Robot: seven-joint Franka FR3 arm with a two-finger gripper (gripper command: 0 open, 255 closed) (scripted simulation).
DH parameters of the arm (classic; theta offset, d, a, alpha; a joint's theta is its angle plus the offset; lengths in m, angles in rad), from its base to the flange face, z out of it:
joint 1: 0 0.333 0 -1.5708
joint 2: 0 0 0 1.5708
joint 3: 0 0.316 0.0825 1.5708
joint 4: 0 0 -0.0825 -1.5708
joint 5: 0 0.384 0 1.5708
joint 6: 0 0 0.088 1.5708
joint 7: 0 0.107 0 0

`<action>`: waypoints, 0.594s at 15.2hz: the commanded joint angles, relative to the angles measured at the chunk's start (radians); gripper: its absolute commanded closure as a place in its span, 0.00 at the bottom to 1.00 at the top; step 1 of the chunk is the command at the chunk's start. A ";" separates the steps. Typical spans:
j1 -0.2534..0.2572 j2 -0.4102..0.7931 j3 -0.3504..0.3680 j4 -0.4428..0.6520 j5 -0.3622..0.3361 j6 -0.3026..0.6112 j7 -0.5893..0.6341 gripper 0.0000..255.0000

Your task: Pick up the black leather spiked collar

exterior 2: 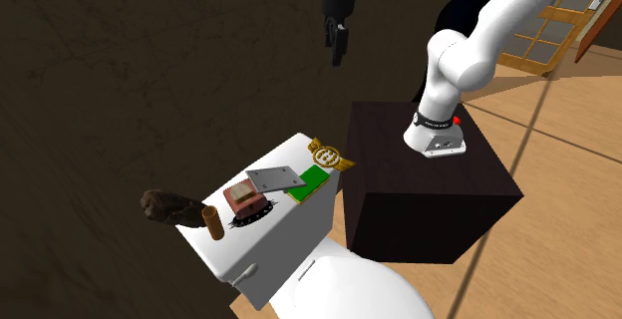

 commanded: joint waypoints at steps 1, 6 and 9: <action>0.014 0.044 0.039 0.003 -0.004 0.054 0.030 0.00; 0.030 0.181 0.127 0.031 -0.046 0.185 0.104 0.00; 0.034 0.273 0.179 0.062 -0.091 0.253 0.158 0.00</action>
